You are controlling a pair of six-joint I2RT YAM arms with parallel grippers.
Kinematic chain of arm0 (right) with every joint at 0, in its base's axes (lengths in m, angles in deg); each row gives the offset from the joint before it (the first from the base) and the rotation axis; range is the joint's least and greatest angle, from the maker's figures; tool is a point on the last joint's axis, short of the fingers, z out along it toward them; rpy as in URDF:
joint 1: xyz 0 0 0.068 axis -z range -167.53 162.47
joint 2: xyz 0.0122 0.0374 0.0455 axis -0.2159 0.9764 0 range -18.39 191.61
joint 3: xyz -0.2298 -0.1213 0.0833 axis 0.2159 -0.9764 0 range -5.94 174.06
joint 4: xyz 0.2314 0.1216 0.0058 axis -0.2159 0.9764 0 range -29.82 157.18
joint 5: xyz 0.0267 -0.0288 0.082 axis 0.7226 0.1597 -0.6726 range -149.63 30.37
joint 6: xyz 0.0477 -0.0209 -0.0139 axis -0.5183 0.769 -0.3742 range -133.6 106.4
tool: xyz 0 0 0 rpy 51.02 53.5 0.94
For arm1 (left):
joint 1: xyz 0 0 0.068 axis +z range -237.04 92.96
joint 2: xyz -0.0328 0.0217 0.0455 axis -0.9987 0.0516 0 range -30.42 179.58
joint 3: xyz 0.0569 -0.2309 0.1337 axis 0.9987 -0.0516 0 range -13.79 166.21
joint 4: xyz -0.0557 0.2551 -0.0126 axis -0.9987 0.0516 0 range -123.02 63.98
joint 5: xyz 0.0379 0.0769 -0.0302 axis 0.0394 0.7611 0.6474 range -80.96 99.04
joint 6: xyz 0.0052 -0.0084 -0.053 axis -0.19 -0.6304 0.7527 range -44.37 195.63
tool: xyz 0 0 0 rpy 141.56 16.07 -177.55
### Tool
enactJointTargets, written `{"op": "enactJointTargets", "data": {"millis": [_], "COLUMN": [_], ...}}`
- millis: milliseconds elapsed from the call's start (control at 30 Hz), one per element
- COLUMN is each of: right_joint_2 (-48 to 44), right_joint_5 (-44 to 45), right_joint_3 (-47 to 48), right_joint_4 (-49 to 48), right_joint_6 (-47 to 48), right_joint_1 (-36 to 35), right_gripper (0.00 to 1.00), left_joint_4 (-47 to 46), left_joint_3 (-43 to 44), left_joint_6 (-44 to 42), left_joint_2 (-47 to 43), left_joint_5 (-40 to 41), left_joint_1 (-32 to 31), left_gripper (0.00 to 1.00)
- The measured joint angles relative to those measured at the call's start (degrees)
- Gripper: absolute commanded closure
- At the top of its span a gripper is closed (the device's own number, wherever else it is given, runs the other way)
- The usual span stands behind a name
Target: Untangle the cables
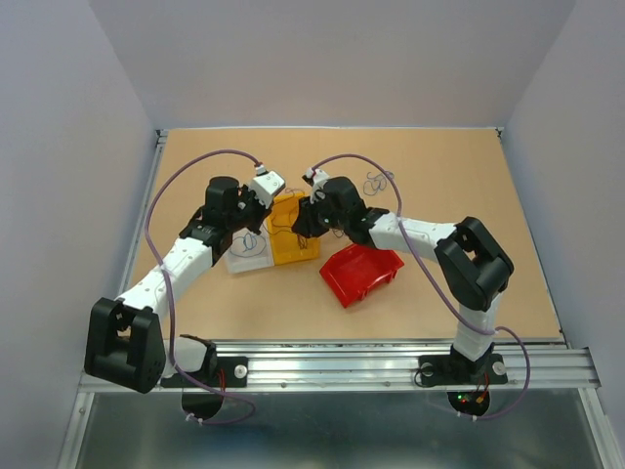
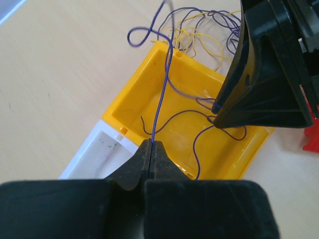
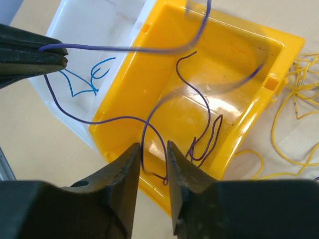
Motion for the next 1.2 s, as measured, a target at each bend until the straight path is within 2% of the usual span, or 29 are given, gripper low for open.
{"op": "enactJointTargets", "data": {"millis": [33, 100, 367, 700, 800, 867, 900, 967, 1200], "right_joint_2": [0.00, 0.00, -2.21, -5.97, -6.10, -6.03, -5.90, -5.62, -8.20], "right_joint_5": [-0.15, -0.22, 2.58, 13.94, 15.50, 16.57, 17.51, 19.04, 26.80], "right_joint_3": [0.00, 0.00, -1.11, -3.41, -3.65, -3.65, -3.65, -3.65, -8.74], "right_joint_4": [0.46, 0.72, 1.05, -0.48, -1.25, -1.57, -1.84, -2.25, -6.67], "right_joint_6": [0.17, 0.81, 1.03, -0.52, -0.72, -0.76, -0.94, -1.36, -3.41], "right_joint_1": [-0.15, -0.48, -0.50, -0.50, -0.50, -0.50, -0.50, -0.50, -0.48], "right_gripper": [0.56, 0.55, 0.53, 0.54, 0.56, 0.61, 0.67, 0.71, 0.73], "left_joint_4": [0.42, 1.20, 2.43, 3.67, 4.46, 5.27, 5.51, 6.45, 8.00], "left_joint_3": [0.00, 0.00, 0.00, 0.52, 0.83, 2.12, 2.73, 5.38, 15.78], "left_joint_6": [-0.15, -0.46, -1.11, -1.49, -1.29, -0.83, -0.66, 0.20, 4.48], "left_joint_2": [0.00, 0.00, 1.38, 6.23, 8.09, 8.83, 9.07, 10.36, 19.74], "left_joint_5": [0.22, 0.70, 1.05, 2.64, 3.67, 4.63, 4.92, 5.84, 9.97], "left_joint_1": [0.00, 0.00, -0.07, -1.22, -1.90, -2.60, -2.91, -4.00, -6.38], "left_gripper": [1.00, 1.00, 1.00, 1.00, 1.00, 1.00, 1.00, 1.00, 1.00]}}
